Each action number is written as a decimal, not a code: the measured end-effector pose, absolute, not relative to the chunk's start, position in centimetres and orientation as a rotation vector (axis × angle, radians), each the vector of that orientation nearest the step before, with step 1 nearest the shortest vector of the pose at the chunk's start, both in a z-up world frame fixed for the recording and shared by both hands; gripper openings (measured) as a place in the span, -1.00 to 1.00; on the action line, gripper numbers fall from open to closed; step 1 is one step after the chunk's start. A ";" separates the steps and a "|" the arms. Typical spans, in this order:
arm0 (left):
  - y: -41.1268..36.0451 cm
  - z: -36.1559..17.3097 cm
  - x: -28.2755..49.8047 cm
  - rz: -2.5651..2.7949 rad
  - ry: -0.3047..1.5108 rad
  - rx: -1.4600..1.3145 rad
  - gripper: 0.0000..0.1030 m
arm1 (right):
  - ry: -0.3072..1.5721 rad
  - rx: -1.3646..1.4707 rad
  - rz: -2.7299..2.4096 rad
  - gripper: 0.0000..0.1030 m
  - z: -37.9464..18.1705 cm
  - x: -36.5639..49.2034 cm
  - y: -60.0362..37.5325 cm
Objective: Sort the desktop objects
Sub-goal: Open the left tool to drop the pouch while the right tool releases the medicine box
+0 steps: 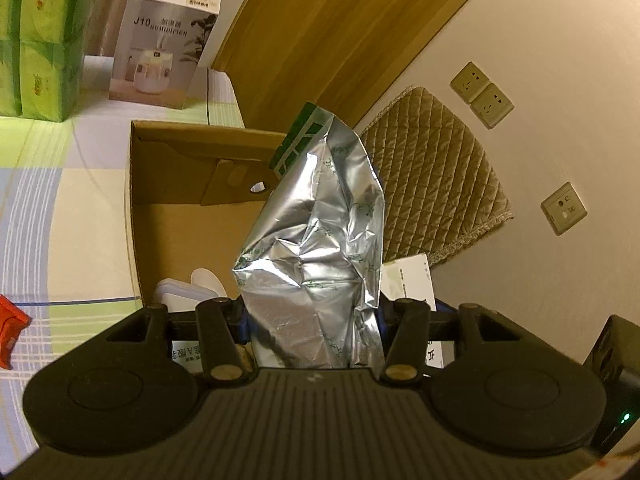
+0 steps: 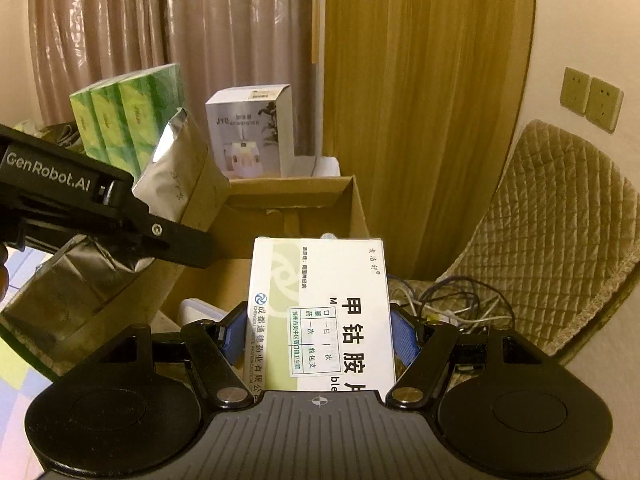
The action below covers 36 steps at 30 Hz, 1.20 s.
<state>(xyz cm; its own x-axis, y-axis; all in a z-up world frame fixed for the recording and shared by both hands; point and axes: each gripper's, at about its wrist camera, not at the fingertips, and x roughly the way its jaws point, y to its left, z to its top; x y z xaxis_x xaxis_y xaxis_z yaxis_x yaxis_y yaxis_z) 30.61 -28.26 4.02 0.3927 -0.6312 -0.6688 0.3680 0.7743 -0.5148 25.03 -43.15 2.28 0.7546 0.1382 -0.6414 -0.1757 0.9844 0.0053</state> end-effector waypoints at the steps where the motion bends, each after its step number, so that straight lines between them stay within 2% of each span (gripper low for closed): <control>1: -28.3 3.8 30.7 -0.647 0.982 -0.310 -0.09 | 0.696 -0.057 0.172 0.32 2.2 25.1 -43.1; 10: -28.3 3.2 31.0 -0.635 1.003 -0.355 -0.07 | 0.702 -0.051 0.170 0.32 1.7 25.6 -43.1; 14: -27.9 3.2 31.1 -0.628 0.996 -0.392 0.05 | 0.701 -0.047 0.165 0.32 1.7 25.6 -43.1; 32: -24.8 4.0 29.2 -0.644 0.894 -0.350 0.07 | 0.694 -0.007 0.190 0.32 1.5 25.3 -42.6; 33: -24.7 4.0 29.0 -0.641 0.889 -0.344 0.08 | 0.685 0.005 0.192 0.35 1.7 25.3 -42.6; 34: -24.5 4.0 28.9 -0.637 0.885 -0.337 0.10 | 0.682 0.016 0.184 0.52 1.8 25.4 -42.7; 36: -24.1 4.0 28.6 -0.630 0.881 -0.325 0.17 | 0.675 0.039 0.180 0.66 2.0 25.3 -43.0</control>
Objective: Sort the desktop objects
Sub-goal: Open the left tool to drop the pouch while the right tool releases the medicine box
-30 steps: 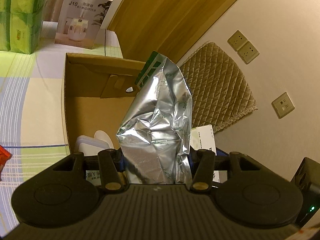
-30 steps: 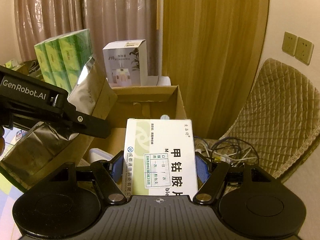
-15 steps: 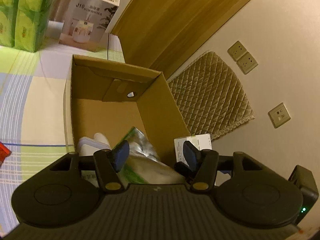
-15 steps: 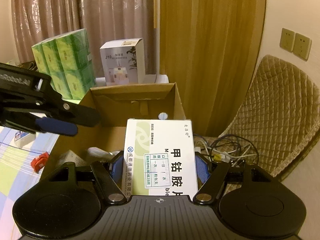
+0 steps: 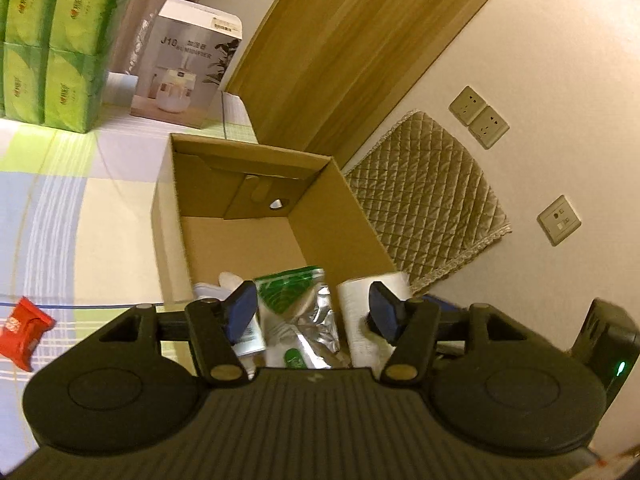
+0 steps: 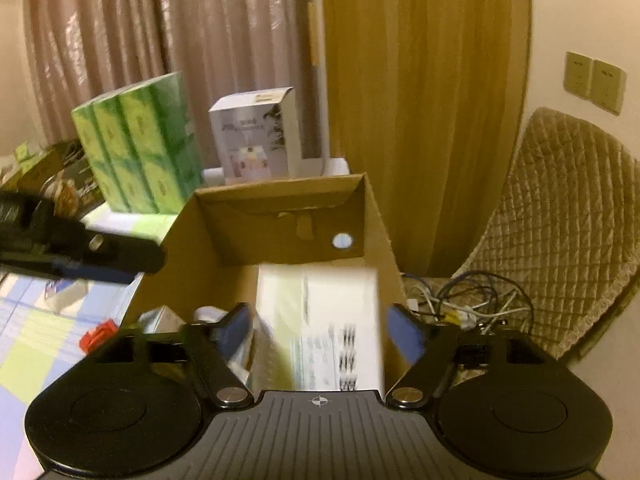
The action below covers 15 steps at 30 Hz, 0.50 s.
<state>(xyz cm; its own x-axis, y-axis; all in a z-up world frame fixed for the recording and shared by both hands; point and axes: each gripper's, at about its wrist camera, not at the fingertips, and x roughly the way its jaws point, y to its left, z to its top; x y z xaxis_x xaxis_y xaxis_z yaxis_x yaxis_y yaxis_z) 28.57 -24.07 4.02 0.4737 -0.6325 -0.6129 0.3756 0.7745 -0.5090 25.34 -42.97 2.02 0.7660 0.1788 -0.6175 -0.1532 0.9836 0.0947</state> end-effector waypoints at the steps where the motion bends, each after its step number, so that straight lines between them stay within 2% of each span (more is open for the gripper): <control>1: -23.8 4.0 28.4 -0.627 0.877 -0.321 0.20 | 0.677 0.044 0.180 0.66 2.1 25.3 -43.0; 3: -23.2 3.9 28.0 -0.617 0.871 -0.317 0.21 | 0.683 0.043 0.175 0.66 2.2 25.2 -43.0; 8: -21.1 3.7 27.2 -0.584 0.850 -0.329 0.51 | 0.704 0.043 0.172 0.70 2.5 24.1 -42.9; 15: -17.1 4.1 25.0 -0.538 0.825 -0.306 0.72 | 0.702 0.008 0.173 0.78 3.9 21.7 -41.4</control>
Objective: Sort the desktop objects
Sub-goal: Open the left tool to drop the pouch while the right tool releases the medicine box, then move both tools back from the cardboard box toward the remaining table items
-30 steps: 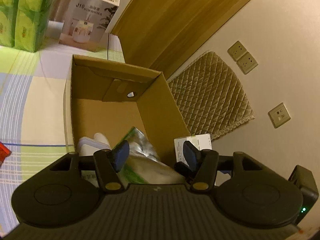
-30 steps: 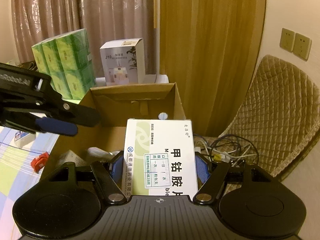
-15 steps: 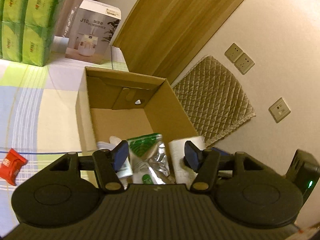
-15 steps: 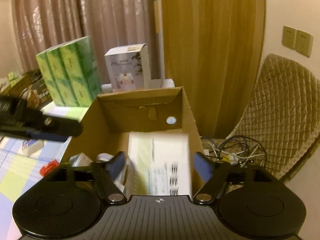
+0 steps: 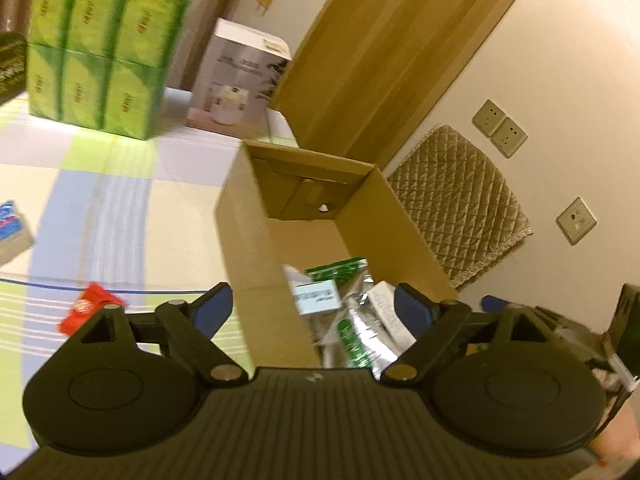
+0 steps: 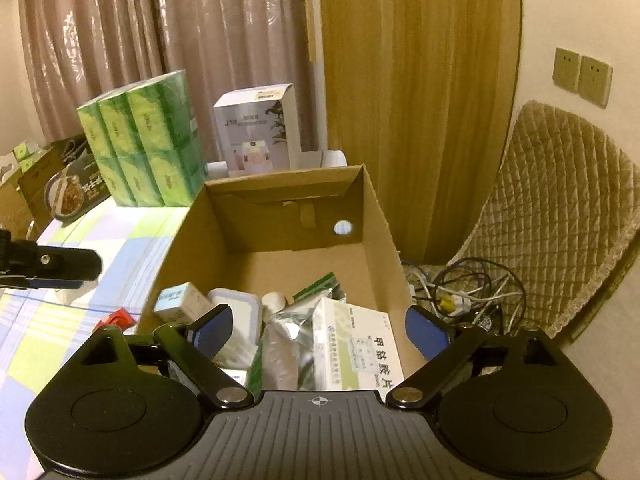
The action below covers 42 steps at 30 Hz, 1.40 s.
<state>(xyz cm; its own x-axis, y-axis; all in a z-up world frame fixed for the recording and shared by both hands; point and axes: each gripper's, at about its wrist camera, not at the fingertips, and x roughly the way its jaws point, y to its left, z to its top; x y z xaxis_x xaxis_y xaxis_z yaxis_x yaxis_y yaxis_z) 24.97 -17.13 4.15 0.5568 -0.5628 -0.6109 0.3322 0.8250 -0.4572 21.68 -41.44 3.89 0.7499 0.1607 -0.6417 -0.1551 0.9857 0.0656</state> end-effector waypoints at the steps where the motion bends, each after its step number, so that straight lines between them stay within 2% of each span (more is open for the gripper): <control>1: -16.4 4.3 24.6 -0.528 0.818 -0.301 0.77 | 0.699 0.002 0.175 0.79 4.1 21.4 -41.1; 10: -10.1 5.7 20.4 -0.443 0.741 -0.247 0.97 | 0.665 -0.038 0.224 0.90 6.7 18.5 -36.9; 25: 0.2 6.3 15.3 -0.289 0.700 -0.240 0.97 | 0.637 -0.105 0.354 0.96 8.0 15.7 -29.1; 42: 5.0 5.3 14.1 -0.206 0.703 -0.167 0.97 | 0.662 -0.154 0.432 0.96 7.2 15.9 -23.8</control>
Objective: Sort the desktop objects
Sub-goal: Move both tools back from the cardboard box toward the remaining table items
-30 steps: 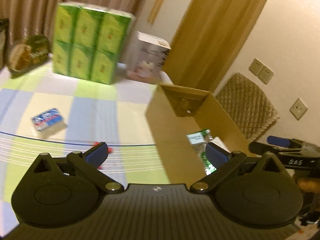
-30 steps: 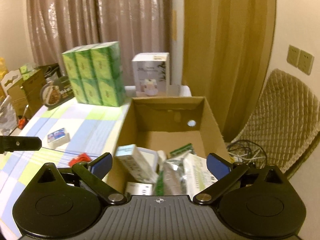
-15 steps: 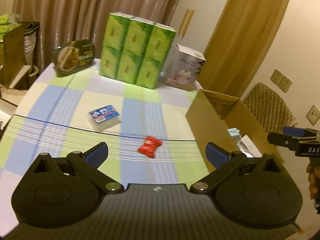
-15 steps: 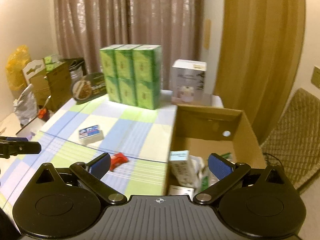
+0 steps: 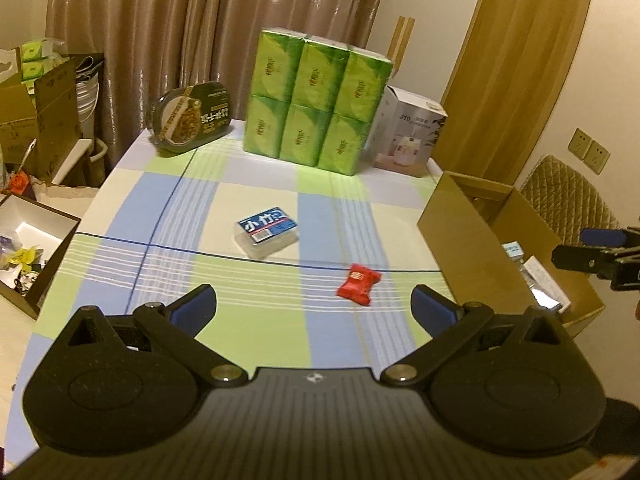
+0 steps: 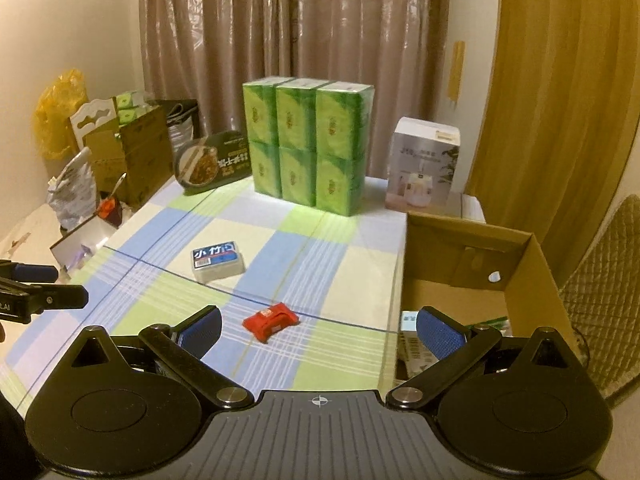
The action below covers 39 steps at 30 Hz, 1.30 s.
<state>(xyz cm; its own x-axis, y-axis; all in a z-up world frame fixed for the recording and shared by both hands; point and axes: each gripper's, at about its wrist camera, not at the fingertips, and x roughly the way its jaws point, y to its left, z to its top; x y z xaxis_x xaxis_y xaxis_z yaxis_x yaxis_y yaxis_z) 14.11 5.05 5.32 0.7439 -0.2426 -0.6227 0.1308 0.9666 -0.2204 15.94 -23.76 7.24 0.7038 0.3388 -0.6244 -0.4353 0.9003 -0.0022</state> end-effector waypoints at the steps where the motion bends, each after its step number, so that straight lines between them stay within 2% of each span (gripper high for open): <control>1: 5.2 5.2 14.1 -0.202 0.706 -0.164 0.97 | 0.665 -0.156 0.434 0.96 7.1 15.9 -23.6; 18: 7.4 2.1 15.7 -0.149 0.748 -0.107 0.97 | 0.781 -0.143 0.482 0.96 2.1 17.6 -20.4; 29: 8.0 -2.3 20.3 -0.129 0.784 -0.069 0.97 | 0.879 -0.142 0.504 0.96 -3.5 20.9 -17.9; 39: 6.8 -5.1 25.4 -0.149 0.768 -0.029 0.97 | 0.875 -0.183 0.534 0.96 -6.1 25.4 -15.9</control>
<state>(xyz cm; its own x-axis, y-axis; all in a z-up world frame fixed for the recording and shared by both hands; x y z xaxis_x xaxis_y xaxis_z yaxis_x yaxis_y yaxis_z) 25.36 6.82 -5.11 0.7094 -0.1446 -0.6898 0.1234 0.9891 -0.0805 25.35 -15.94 -6.09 0.5205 0.3699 -0.7696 -0.5162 0.8543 0.0615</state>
